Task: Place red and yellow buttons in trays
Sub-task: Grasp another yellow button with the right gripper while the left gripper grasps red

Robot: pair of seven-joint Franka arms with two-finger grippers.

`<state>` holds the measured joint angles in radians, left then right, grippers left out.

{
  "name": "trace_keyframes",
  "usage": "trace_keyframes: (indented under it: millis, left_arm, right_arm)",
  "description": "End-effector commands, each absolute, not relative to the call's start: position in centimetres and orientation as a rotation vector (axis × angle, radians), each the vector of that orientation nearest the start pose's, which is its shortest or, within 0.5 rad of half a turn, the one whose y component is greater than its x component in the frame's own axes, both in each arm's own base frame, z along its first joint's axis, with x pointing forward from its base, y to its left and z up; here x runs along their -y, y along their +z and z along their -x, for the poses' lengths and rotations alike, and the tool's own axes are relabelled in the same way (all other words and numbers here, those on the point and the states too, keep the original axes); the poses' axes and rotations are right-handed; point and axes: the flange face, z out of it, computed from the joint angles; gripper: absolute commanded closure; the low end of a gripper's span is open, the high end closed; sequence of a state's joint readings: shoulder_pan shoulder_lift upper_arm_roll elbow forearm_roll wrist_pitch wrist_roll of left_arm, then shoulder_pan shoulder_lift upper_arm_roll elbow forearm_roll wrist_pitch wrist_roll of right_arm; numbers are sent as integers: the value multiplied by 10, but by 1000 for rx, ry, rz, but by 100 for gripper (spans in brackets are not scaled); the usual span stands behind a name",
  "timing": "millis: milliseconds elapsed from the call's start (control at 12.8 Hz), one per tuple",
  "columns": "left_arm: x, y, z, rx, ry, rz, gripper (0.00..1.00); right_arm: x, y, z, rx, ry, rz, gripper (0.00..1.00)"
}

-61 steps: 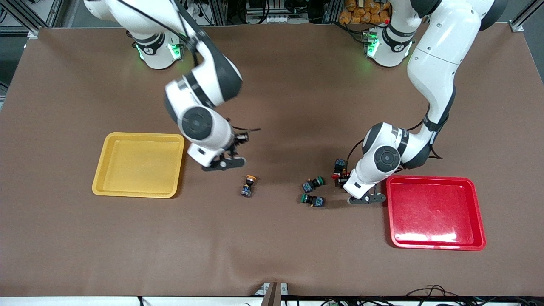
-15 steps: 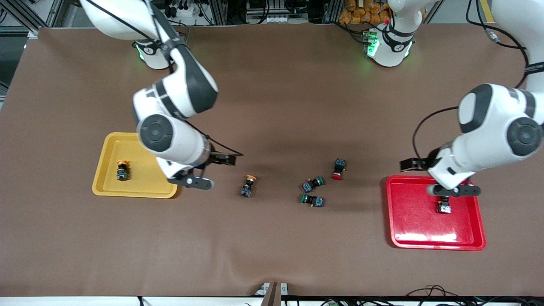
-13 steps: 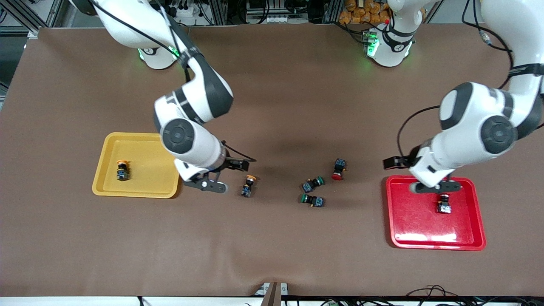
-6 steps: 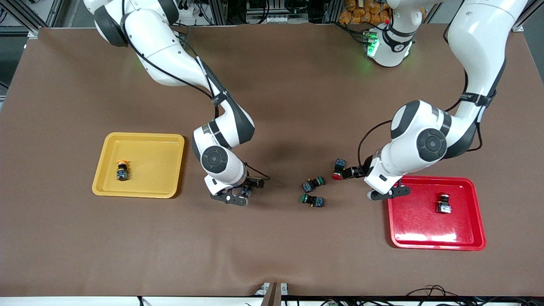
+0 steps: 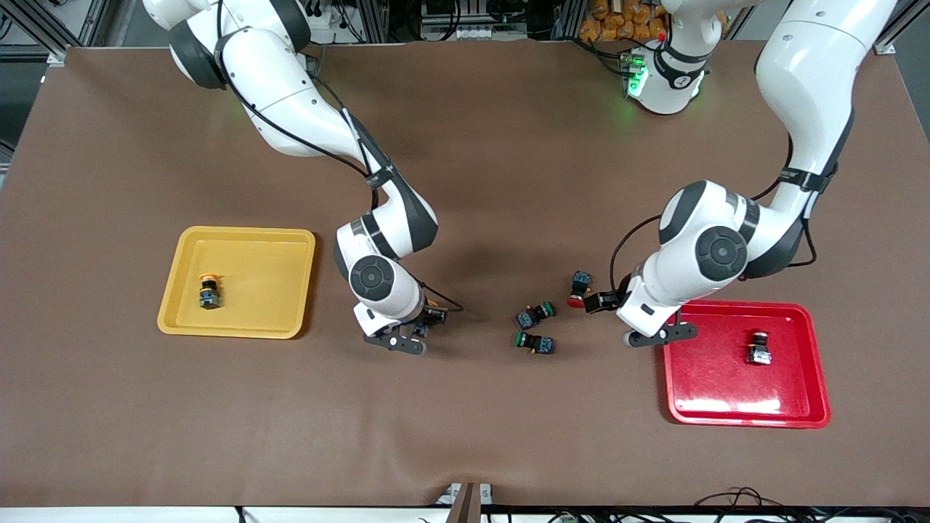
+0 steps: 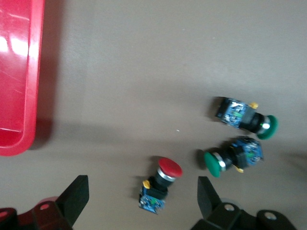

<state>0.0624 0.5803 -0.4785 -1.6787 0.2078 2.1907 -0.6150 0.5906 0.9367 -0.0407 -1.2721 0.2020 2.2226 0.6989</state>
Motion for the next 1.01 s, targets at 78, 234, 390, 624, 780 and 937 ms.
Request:
trace_keyframes:
  millis: [78, 234, 390, 624, 780, 937]
  left_arm:
    - [261, 294, -629, 299, -24, 3202, 0]
    - [271, 282, -619, 298, -31, 3213, 0]
    - [269, 267, -592, 190, -100, 3233, 0]
    - [276, 262, -561, 111, -145, 3249, 0]
    - [283, 247, -536, 19, -130, 3232, 0]
    - [273, 216, -514, -111, -154, 3228, 0]
  right_arm:
    - [-410, 195, -636, -426, 97, 2984, 97]
    - [-404, 223, -638, -435, 133, 2990, 96]
    - [-383, 258, -641, -466, 239, 3002, 94]
    - [-350, 364, -638, -477, 293, 2991, 94]
    - [-315, 426, -627, -488, 378, 2997, 94]
    - [-277, 482, -617, -459, 401, 2993, 94]
